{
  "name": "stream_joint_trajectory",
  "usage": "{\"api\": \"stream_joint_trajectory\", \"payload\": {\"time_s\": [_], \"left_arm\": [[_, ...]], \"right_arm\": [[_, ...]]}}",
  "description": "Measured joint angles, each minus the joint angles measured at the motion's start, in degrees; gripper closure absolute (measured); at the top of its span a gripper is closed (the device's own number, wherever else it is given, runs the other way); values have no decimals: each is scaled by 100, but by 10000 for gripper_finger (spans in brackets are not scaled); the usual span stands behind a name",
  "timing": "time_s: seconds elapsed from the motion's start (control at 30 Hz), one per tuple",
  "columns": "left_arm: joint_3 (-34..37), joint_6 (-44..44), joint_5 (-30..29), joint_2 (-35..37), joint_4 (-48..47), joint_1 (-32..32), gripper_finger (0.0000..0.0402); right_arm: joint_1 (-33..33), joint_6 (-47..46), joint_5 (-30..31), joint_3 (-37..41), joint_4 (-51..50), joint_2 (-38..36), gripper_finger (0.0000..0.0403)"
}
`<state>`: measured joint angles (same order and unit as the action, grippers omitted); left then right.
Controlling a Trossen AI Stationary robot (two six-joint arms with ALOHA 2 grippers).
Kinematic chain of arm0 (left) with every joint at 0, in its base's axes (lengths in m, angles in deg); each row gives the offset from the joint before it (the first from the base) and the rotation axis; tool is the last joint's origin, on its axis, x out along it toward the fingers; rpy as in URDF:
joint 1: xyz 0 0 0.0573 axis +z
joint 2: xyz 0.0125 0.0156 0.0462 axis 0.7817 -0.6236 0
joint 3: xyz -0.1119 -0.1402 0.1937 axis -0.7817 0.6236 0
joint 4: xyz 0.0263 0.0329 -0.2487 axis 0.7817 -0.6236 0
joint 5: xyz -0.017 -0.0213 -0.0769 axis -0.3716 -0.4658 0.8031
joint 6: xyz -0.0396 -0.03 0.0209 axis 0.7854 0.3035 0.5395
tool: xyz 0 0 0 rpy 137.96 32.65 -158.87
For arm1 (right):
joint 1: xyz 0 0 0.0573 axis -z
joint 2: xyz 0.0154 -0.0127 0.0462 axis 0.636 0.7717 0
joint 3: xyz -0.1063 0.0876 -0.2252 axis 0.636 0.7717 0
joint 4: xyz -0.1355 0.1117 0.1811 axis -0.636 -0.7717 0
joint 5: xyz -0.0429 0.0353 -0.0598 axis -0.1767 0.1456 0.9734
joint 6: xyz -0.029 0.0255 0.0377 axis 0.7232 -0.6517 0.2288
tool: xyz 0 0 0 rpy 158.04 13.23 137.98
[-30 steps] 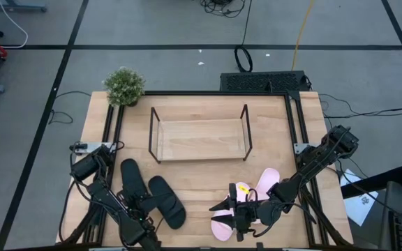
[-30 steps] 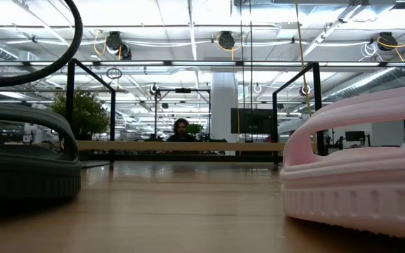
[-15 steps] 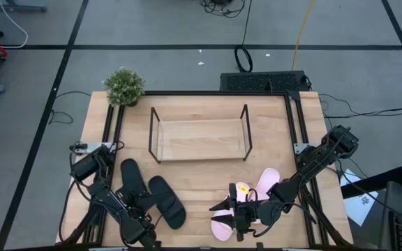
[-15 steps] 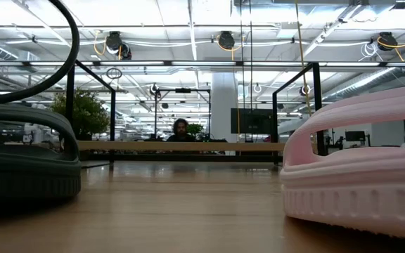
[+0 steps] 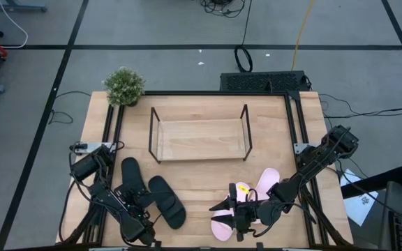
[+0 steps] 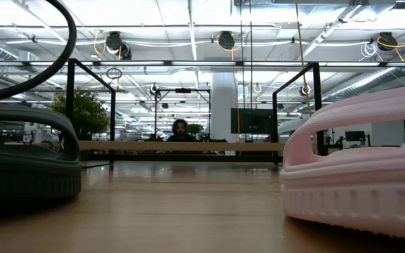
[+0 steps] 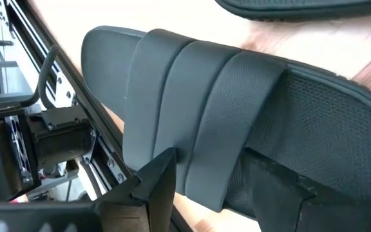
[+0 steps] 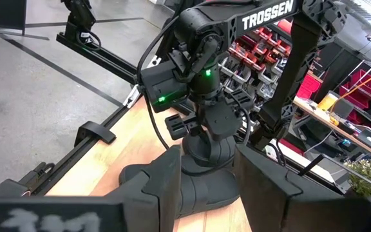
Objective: Pick and place slides into the shelf
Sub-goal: Put the left black pair of slide on the shelf
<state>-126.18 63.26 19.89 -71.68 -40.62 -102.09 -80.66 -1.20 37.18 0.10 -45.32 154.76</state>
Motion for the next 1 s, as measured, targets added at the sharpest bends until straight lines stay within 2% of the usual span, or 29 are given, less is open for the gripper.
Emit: {"api": "stream_joint_trajectory", "payload": {"time_s": [0.17, 0.27, 0.53, 0.77, 1.0], "left_arm": [[1, 141, -142, 0, -7, 0, 223], [49, 171, -292, 0, -21, 4, 238], [493, 193, -229, 0, 25, 5, 312], [332, -14, -219, 0, -55, 7, 392], [61, -103, -208, -2, -24, 7, 399]], "right_arm": [[36, -35, 0, 0, 0, 0, 268], [82, -167, 0, 0, -2, 0, 268], [142, -304, -2, 0, -24, 0, 268], [140, -302, -3, 0, -24, 0, 268], [142, -302, -4, 0, -26, 0, 268]]}}
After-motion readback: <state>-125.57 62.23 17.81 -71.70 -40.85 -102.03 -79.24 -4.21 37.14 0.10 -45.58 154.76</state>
